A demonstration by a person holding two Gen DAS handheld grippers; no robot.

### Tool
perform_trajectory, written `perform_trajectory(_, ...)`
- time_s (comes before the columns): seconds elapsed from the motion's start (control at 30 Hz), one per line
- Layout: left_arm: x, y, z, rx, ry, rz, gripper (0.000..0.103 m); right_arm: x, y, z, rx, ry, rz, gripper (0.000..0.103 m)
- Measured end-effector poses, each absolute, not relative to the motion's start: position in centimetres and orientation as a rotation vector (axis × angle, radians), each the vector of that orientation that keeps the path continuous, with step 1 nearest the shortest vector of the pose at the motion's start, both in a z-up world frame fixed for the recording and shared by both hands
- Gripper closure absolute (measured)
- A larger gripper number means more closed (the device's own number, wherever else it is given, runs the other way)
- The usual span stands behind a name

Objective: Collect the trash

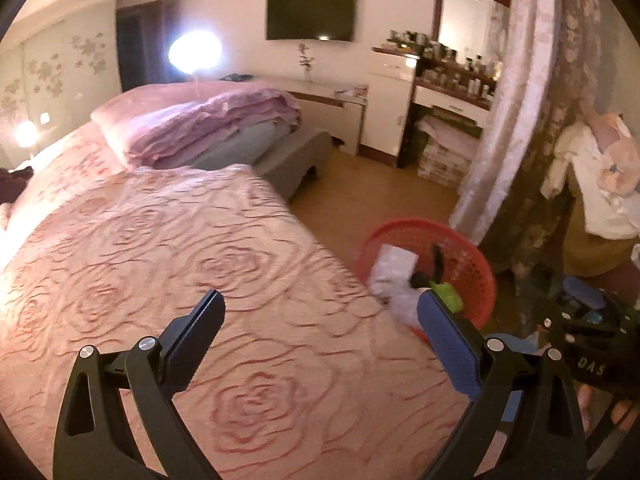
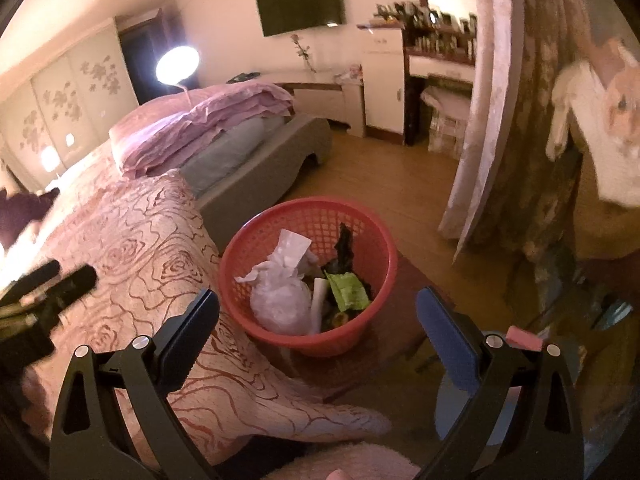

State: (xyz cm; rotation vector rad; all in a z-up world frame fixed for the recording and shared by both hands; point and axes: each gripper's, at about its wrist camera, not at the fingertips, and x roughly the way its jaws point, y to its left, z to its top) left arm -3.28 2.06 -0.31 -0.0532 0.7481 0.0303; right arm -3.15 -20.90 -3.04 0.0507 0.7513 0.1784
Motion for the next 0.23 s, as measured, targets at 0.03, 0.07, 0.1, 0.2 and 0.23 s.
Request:
perform_trajectory(0.03, -3.7, 2.8, -0.2, -0.054, 0.749, 0.052, 0.01, -3.9, -19.7, -3.0, 0.011, 0.733, 0.195, 0.007)
perform_trajectory(0.07, -4.2, 3.7, -0.1, -0.056, 0.746, 0.079, 0.01, -4.2, -18.8, -3.0, -0.012, 0.726, 0.217, 0.007)
perform_trajectory(0.1, -4.9, 4.7, 0.0, -0.06, 0.742, 0.108, 0.01, -4.7, -17.5, -3.1, -0.031, 0.725, 0.259, 0.007)
perform_trajectory(0.2, -6.9, 7.9, 0.1, -0.073, 0.738, 0.216, 0.01, -6.4, -12.8, -3.8, -0.079, 0.753, 0.437, 0.007)
perform_trajectory(0.23, -7.5, 8.9, 0.1, -0.076, 0.738, 0.247, 0.01, -7.2, -11.2, -4.1, -0.1, 0.759, 0.497, 0.007)
